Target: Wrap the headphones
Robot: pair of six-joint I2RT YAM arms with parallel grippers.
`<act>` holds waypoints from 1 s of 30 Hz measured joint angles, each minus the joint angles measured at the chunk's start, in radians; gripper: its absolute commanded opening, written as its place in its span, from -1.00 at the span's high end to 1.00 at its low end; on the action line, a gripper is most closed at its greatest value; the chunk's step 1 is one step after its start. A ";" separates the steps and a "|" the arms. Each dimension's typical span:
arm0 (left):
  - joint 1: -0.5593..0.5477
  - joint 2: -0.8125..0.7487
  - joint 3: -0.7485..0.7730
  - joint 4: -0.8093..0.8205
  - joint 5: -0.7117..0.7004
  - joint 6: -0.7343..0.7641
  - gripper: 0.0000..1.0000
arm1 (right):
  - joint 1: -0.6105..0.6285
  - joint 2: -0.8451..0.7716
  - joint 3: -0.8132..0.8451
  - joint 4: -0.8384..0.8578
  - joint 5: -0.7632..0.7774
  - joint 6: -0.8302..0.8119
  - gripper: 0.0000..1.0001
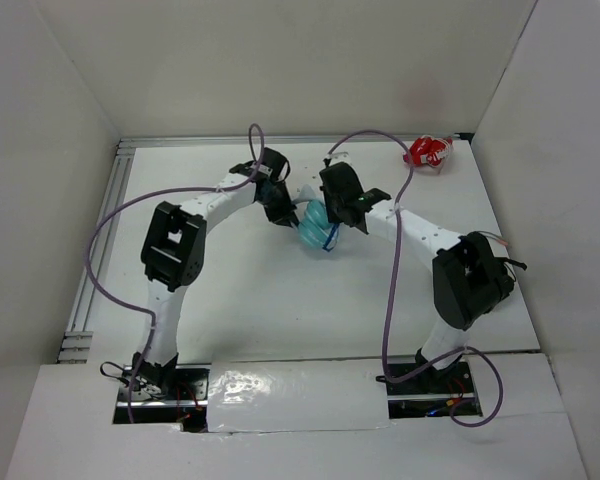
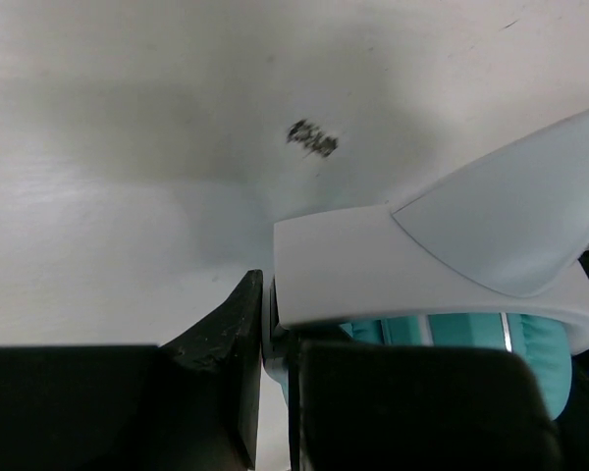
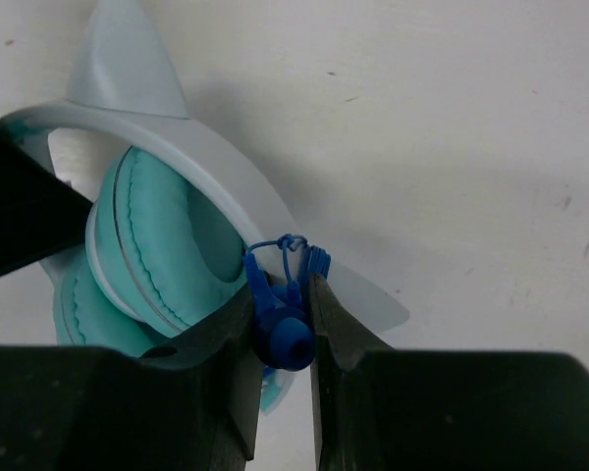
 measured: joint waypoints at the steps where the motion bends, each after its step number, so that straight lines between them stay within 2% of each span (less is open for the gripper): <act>1: -0.005 0.024 0.027 0.001 0.005 -0.011 1.00 | -0.012 0.005 0.002 -0.002 0.012 0.011 1.00; 9: -0.068 0.126 0.122 0.013 0.015 -0.157 1.00 | -0.134 0.035 0.005 -0.031 -0.011 0.102 1.00; 17: -0.074 0.165 0.127 -0.012 0.022 -0.225 0.97 | -0.152 0.095 0.005 -0.031 -0.035 0.139 1.00; 19: -0.074 0.165 0.121 -0.015 0.024 -0.237 0.78 | -0.152 0.101 0.005 -0.026 -0.035 0.142 1.00; 20: -0.073 0.165 0.117 -0.013 0.030 -0.239 0.47 | -0.152 0.101 0.005 -0.026 -0.036 0.145 0.98; 22: -0.072 0.165 0.111 -0.010 0.042 -0.238 0.22 | -0.152 0.105 0.006 -0.028 -0.035 0.146 0.95; 24: -0.071 0.162 0.104 -0.002 0.057 -0.235 0.13 | -0.157 0.121 0.006 -0.035 -0.025 0.153 0.91; 27: -0.069 0.140 0.078 0.023 0.072 -0.230 -0.07 | -0.164 0.148 0.007 -0.037 -0.010 0.167 0.86; 28: -0.069 0.124 0.059 0.034 0.076 -0.227 -0.21 | -0.164 0.150 0.008 -0.040 -0.005 0.170 0.85; 30: -0.070 0.084 0.014 0.042 0.084 -0.215 -0.31 | -0.164 0.150 0.008 -0.048 0.006 0.178 0.79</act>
